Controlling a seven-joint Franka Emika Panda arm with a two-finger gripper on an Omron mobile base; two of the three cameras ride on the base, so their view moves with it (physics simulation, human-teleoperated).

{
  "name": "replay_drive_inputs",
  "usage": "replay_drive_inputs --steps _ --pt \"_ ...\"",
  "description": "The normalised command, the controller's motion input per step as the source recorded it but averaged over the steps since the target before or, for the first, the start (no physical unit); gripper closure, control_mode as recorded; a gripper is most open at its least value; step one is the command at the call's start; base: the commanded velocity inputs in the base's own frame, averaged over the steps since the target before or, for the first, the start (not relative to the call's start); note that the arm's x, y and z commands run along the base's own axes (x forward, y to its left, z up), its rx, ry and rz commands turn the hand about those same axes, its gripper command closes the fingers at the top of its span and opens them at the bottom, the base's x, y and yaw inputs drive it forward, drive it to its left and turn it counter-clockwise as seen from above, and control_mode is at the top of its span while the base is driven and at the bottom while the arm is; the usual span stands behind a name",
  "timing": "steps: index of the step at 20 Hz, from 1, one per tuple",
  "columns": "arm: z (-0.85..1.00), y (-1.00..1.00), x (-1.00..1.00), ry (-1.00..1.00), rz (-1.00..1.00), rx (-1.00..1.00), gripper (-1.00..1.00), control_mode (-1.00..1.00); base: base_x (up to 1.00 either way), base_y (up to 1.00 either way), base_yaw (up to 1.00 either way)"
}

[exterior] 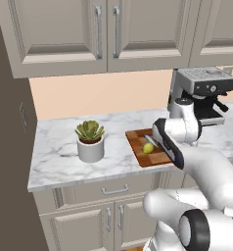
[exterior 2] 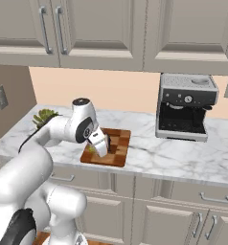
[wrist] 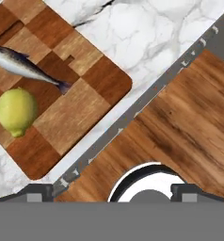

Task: Retrieve a lemon from the fridge and place it on the cutting board with the fish.

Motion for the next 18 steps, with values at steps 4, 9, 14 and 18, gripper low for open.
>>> replay_drive_inputs --steps 4,9,14,18 --pt "0.41 0.19 -0.70 0.00 0.30 0.00 -1.00 -1.00 0.00 0.00 0.00" --pt "0.30 0.14 -0.44 0.00 0.24 0.00 -1.00 -1.00 0.00 0.00 0.00" --pt "0.39 0.34 -0.22 0.01 0.19 -0.07 -1.00 -1.00 0.00 0.00 0.00" --pt "0.24 0.38 -0.18 0.01 0.16 -0.07 -1.00 -1.00 0.00 0.00 0.00"
